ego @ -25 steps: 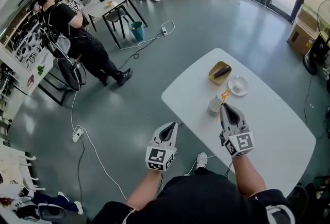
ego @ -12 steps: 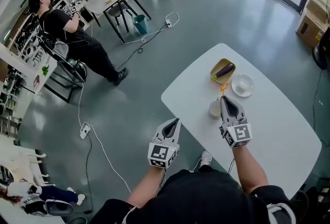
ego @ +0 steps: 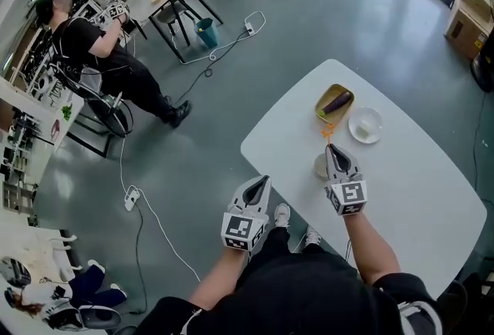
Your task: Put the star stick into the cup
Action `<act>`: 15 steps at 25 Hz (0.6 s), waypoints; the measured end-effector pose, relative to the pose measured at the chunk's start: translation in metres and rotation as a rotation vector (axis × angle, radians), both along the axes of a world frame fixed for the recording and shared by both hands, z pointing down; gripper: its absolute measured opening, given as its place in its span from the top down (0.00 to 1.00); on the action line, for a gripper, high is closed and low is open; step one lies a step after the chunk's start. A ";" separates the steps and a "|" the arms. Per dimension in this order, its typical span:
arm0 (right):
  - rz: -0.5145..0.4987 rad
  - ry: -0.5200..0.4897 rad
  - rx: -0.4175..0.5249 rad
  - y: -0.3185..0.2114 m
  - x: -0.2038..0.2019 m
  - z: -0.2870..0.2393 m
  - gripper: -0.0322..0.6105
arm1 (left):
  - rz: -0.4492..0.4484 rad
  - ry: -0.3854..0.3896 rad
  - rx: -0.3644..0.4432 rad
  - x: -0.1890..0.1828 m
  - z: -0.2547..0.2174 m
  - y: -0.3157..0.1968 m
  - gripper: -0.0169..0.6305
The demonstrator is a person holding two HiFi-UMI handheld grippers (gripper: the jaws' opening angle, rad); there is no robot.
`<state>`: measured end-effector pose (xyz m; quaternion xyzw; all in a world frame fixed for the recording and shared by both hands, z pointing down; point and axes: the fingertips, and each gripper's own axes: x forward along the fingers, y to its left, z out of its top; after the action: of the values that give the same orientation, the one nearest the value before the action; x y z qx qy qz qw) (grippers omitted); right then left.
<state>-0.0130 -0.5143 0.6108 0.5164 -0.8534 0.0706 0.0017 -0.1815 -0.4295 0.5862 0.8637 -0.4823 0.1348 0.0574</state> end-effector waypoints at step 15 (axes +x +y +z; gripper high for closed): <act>0.073 0.228 -0.179 -0.012 -0.014 0.054 0.91 | 0.099 0.005 -0.019 -0.024 0.011 -0.068 0.96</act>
<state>-0.0268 -0.5266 0.6646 0.5496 -0.8186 0.0873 0.1423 -0.2053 -0.4974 0.5975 0.8861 -0.4377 0.1400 0.0601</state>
